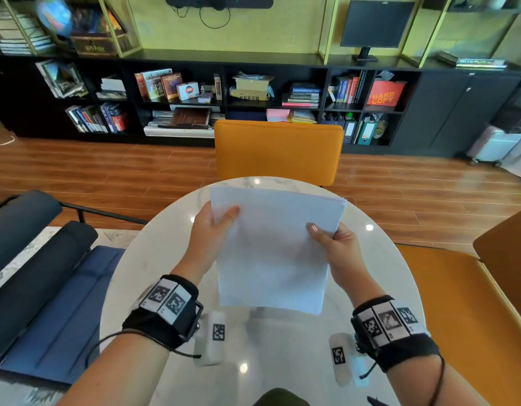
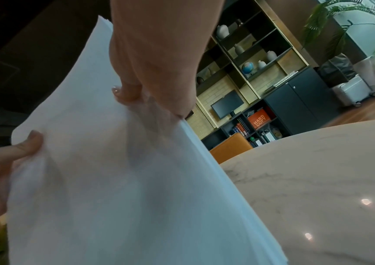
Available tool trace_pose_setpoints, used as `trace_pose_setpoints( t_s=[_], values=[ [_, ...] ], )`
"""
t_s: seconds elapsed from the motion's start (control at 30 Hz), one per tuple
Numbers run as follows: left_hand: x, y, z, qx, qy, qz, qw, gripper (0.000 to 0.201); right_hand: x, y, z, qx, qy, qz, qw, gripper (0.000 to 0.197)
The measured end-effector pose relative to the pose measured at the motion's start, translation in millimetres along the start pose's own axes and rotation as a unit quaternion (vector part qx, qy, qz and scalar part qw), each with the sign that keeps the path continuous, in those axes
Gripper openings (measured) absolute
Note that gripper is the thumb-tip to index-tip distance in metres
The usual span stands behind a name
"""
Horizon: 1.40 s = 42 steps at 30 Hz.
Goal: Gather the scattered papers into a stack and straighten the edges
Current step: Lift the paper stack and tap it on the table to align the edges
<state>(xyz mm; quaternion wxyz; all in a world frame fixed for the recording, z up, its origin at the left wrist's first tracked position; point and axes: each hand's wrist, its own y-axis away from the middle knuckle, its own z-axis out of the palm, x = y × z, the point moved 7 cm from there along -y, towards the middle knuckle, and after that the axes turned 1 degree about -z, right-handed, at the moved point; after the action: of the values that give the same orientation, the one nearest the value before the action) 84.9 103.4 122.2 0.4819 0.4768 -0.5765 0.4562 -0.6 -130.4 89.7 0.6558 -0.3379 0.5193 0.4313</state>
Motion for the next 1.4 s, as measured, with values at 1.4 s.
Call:
trace_pose_setpoints(
  t_s=[1.4],
  values=[
    [-139.8,55.3,18.2,0.011,-0.101,-0.093,0.99,0.01,119.4,20.6,-43.8,0.0,0.219,0.204,0.954,0.037]
  ],
)
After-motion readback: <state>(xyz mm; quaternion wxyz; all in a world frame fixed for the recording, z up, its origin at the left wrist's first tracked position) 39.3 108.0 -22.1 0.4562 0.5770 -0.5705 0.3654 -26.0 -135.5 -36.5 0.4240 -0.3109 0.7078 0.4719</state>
